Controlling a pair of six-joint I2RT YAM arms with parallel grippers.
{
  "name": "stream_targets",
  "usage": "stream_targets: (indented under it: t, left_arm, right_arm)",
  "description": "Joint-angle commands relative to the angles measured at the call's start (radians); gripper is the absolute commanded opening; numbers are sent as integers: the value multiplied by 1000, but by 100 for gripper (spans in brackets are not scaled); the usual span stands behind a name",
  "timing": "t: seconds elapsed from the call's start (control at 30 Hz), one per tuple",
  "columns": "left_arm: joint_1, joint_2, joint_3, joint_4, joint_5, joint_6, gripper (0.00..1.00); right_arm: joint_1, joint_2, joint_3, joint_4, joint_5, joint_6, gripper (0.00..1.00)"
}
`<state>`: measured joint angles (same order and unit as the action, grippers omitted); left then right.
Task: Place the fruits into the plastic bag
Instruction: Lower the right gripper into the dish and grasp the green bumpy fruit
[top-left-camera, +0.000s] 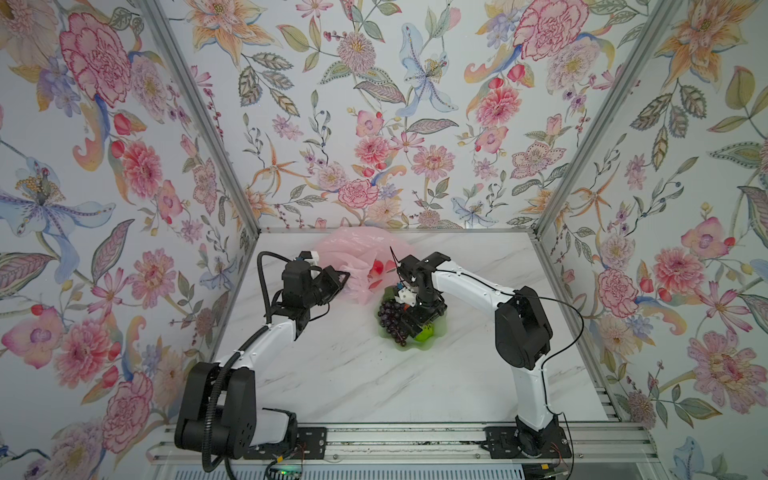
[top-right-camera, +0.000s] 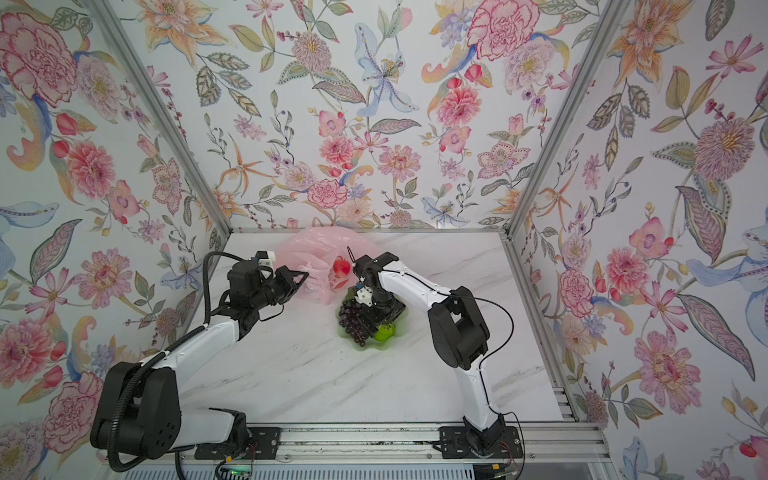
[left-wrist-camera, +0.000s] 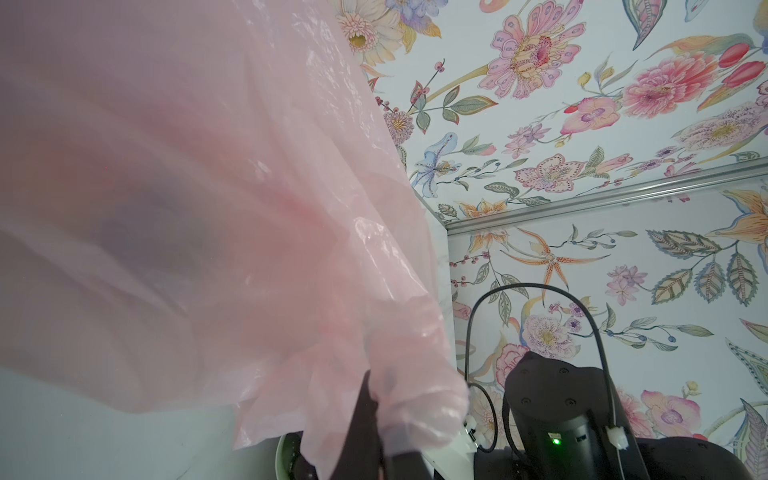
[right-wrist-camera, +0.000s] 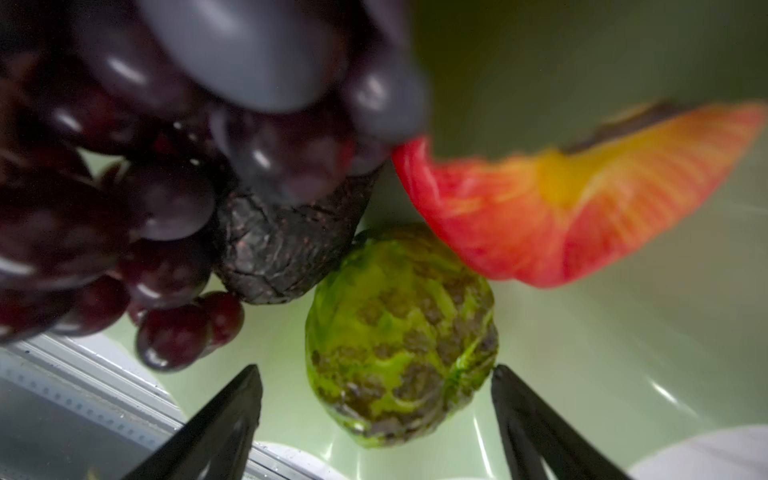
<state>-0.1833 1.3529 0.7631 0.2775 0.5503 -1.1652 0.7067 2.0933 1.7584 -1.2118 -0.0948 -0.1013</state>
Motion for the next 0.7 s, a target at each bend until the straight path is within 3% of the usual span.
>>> stream_targets:
  t: [0.0,0.43,0.67]
  left_arm:
    - [10,-24,-20,-17,11,22,0]
    - [17,-49,-48,-17,4,18,0]
    - [16,-55,-56,-11,-1,12,0]
  right_arm:
    - [-3,28,-4,-25,21,-4,87]
    - [5,73,10,-27,15,12,82]
    - [6,48,21,-29,36,12,73]
